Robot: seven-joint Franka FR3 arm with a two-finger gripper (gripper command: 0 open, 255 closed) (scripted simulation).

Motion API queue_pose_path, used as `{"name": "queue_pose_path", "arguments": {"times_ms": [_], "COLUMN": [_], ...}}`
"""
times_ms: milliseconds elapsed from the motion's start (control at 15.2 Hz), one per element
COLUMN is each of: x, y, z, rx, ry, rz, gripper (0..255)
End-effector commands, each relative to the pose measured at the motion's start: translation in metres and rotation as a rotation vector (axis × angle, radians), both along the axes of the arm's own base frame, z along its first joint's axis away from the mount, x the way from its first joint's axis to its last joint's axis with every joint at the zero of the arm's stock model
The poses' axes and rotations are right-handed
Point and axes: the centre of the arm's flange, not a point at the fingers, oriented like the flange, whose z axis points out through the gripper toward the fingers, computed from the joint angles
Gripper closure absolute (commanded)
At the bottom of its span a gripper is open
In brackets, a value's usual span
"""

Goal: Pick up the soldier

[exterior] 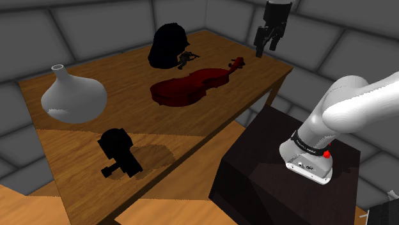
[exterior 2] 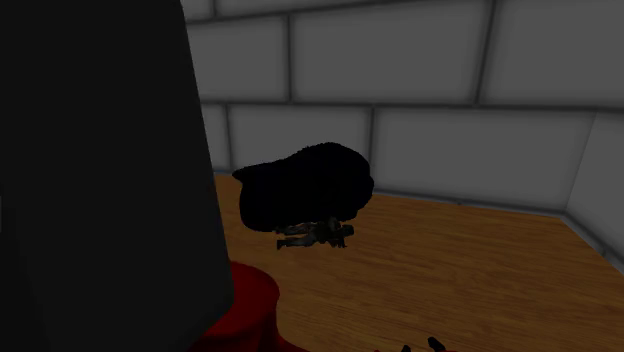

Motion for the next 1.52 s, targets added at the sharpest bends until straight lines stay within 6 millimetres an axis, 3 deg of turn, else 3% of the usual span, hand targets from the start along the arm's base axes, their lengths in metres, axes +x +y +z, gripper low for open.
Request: {"name": "queue_pose_path", "arguments": {"times_ms": [0,1452], "x": [0.000,0.248], "y": [0.000,-0.029], "z": [0.000,-0.099], "rx": [0.000,-0.006], "ry": [0.000,-0.151], "rz": [0.000,-0.007], "gripper": [0,0]}}
